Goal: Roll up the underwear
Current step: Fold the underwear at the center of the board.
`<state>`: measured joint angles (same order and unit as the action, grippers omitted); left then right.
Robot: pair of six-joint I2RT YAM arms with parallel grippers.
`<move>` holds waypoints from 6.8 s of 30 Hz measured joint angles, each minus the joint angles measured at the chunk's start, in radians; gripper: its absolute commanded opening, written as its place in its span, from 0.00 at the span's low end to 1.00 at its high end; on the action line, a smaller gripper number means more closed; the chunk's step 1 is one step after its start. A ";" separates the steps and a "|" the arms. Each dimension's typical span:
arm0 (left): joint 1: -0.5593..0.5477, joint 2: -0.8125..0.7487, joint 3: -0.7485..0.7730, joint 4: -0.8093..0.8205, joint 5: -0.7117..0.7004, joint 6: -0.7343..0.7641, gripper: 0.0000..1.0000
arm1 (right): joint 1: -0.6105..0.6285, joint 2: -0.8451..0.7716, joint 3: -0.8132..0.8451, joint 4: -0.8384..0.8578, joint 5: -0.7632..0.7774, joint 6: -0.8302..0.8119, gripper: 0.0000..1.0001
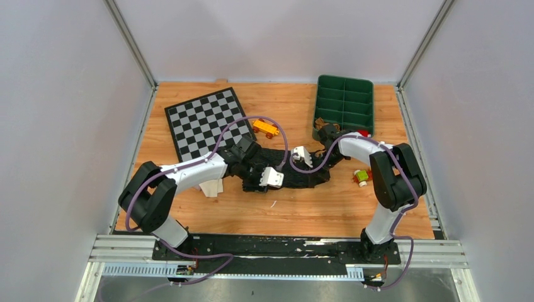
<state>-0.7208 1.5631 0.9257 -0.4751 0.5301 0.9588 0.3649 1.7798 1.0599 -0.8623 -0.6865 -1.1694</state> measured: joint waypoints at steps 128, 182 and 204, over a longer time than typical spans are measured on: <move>0.079 0.258 0.488 -0.033 -0.175 -0.089 0.52 | -0.262 0.352 0.426 -0.259 -0.082 0.354 0.00; -0.008 0.352 0.422 0.206 -0.006 -0.577 0.50 | -0.264 0.220 0.470 -0.472 -0.034 0.255 0.40; 0.058 0.314 0.404 0.207 -0.002 -0.686 0.51 | -0.256 0.310 0.478 -0.461 -0.042 0.276 0.49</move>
<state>-0.6624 1.8767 1.3300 -0.2684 0.5278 0.2729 0.1089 2.0895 1.5379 -1.3235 -0.7288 -0.8936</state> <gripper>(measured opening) 0.509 0.478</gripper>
